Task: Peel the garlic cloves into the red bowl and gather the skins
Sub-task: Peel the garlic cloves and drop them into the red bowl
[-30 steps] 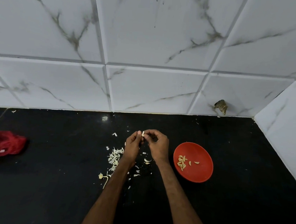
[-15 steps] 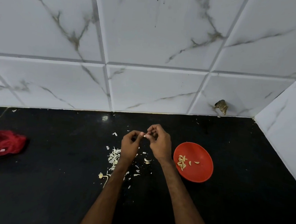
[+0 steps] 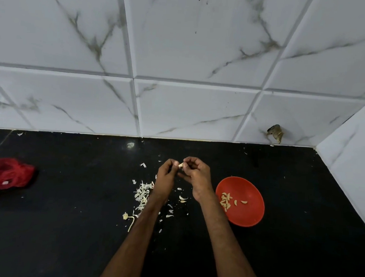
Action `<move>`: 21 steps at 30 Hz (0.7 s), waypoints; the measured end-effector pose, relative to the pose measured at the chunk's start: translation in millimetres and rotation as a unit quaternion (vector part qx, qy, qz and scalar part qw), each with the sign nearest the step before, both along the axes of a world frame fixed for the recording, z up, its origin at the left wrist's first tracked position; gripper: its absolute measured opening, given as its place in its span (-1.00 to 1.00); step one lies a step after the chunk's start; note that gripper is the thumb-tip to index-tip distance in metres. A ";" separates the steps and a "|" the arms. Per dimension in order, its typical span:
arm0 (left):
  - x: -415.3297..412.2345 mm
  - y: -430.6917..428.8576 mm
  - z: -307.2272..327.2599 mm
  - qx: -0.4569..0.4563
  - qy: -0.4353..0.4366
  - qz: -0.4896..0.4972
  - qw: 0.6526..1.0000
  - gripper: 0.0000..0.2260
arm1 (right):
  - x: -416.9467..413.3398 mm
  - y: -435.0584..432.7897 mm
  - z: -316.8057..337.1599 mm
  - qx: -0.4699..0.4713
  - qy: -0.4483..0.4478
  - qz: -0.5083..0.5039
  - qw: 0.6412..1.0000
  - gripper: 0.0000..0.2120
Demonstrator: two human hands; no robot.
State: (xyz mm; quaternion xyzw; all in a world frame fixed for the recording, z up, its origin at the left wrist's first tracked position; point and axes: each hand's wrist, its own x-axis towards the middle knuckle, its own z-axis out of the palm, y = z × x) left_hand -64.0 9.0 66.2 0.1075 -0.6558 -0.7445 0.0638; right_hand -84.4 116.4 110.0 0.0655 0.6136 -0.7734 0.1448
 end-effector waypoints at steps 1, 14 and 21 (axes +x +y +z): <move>-0.8 -0.7 0.4 0.002 0.008 0.000 1.000 -0.82 | -0.2 -0.4 0.1 -0.011 -0.006 0.001 1.000 -0.82; -7.3 2.0 9.5 -0.131 0.073 0.039 0.988 -0.85 | 0.5 -5.3 -5.6 -0.052 -0.018 -0.038 0.998 -0.86; -9.7 -0.2 0.7 -0.144 0.047 0.081 0.985 -0.85 | -3.5 -11.9 -0.9 -0.013 -0.020 -0.046 0.999 -0.82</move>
